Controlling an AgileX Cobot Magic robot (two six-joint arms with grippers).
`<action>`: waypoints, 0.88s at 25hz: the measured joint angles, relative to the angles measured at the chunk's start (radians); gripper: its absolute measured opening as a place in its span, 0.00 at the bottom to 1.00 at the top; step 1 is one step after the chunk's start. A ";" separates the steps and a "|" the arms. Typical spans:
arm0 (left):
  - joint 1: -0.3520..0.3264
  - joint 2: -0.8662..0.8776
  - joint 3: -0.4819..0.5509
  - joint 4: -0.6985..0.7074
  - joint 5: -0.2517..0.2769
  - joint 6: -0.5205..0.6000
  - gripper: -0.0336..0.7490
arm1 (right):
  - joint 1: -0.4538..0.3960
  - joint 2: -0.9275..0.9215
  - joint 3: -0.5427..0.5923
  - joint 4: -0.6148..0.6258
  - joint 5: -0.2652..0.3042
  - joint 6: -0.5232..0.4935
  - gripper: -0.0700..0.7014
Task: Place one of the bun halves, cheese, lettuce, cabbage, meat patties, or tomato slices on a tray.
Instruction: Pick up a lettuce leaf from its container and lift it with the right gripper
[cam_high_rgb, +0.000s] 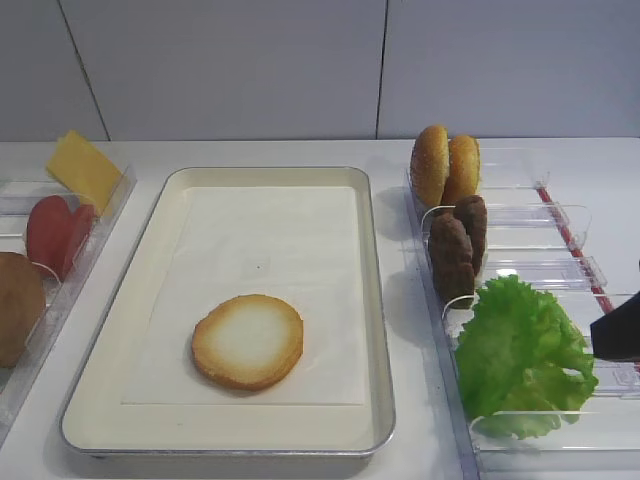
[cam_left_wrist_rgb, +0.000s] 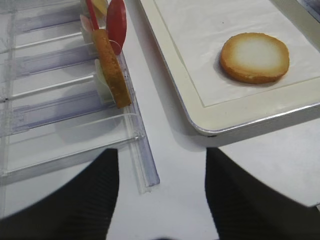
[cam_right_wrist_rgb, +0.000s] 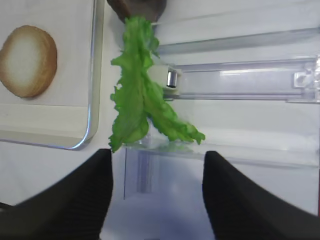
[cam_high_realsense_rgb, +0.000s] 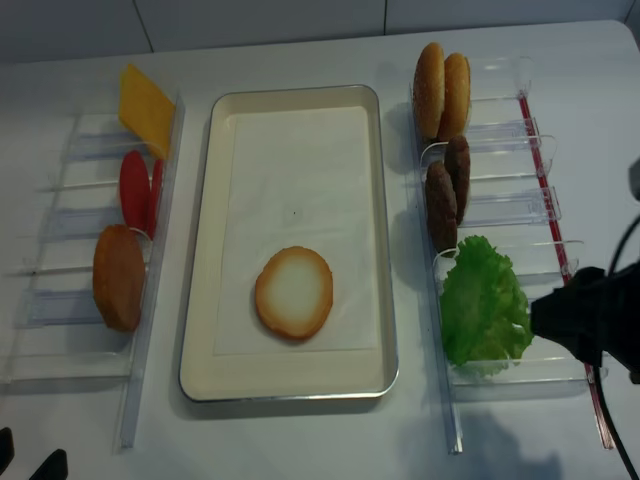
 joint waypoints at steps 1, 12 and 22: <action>0.000 0.000 0.000 0.000 0.000 0.000 0.50 | 0.000 0.028 -0.002 0.010 -0.002 -0.007 0.61; 0.000 0.000 0.000 0.000 0.000 0.000 0.50 | 0.120 0.147 -0.031 0.100 -0.096 -0.057 0.61; 0.000 0.000 0.000 0.000 0.000 0.000 0.50 | 0.210 0.324 -0.049 0.106 -0.211 -0.045 0.55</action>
